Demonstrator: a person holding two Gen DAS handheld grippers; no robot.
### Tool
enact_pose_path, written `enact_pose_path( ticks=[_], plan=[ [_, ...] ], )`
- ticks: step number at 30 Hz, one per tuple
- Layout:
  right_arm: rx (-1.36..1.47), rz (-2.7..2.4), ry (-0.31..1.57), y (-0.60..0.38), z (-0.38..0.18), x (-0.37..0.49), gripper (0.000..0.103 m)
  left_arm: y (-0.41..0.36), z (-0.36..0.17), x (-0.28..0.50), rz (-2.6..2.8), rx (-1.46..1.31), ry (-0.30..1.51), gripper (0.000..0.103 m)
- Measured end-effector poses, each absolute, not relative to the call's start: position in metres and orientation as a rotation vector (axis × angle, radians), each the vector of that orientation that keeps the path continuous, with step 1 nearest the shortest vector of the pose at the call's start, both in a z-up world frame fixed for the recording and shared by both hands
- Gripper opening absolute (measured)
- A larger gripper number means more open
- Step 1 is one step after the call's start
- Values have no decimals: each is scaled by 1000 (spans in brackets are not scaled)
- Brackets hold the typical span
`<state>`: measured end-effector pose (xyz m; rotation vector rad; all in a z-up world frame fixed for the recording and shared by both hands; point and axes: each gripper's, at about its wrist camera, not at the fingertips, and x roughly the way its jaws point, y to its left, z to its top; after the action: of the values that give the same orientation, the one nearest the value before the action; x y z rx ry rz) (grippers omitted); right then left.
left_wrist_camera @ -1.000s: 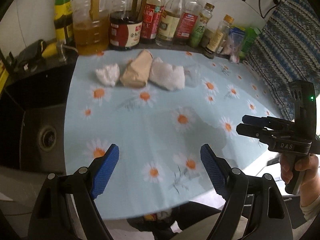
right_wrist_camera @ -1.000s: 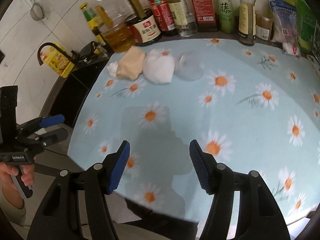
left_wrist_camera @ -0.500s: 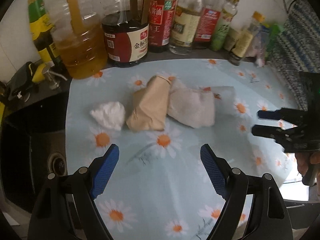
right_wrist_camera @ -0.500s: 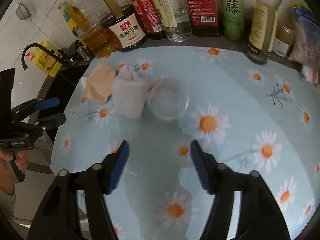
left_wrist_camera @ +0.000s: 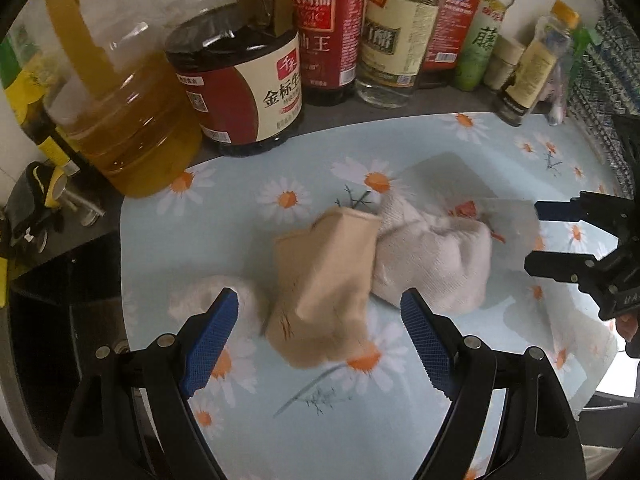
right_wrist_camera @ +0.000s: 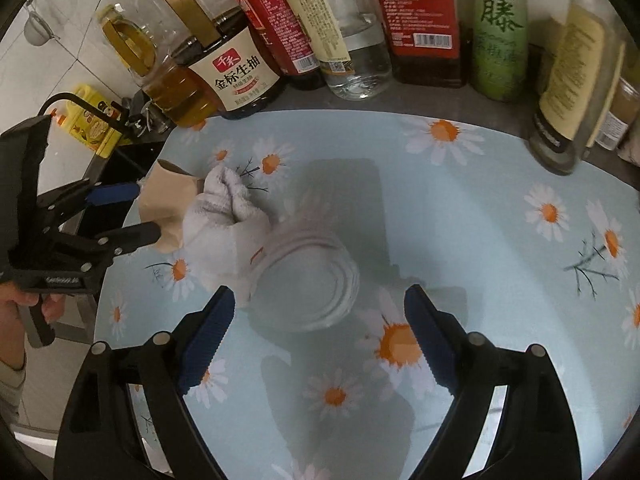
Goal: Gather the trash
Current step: 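Grasp the brown paper bag with the left tool while the right tool grasps the clear plastic cup, then lift the paper bag and plastic cup off the counter with both tools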
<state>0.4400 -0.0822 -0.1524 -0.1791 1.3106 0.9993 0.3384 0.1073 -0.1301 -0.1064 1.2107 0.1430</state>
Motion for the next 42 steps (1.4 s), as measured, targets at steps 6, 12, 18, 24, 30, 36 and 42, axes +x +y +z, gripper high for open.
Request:
enact_pose_path(
  ticks=[6, 12, 18, 24, 30, 36, 42],
  plan=[
    [-185, 1041, 1314, -75, -159, 443, 77, 110, -131, 351, 114, -84, 1210, 79],
    [-191, 1068, 1319, -72, -162, 441, 61, 103, -132, 361, 66, -31, 1226, 71],
    [-193, 1078, 1293, -74, -160, 438, 60, 102, -146, 362, 38, -33, 1278, 53],
    [-179, 1066, 1278, -79, -155, 437, 60, 101, -146, 359, 31, -34, 1280, 39],
    [-172, 1053, 1263, -87, -146, 431, 60, 100, -136, 352, 37, -33, 1261, 27],
    [-169, 1039, 1243, -95, -134, 419, 60, 97, -129, 341, 39, -32, 1243, 19],
    [-167, 1032, 1223, -105, -122, 406, 60, 90, -117, 327, 51, -27, 1208, 18]
  ],
)
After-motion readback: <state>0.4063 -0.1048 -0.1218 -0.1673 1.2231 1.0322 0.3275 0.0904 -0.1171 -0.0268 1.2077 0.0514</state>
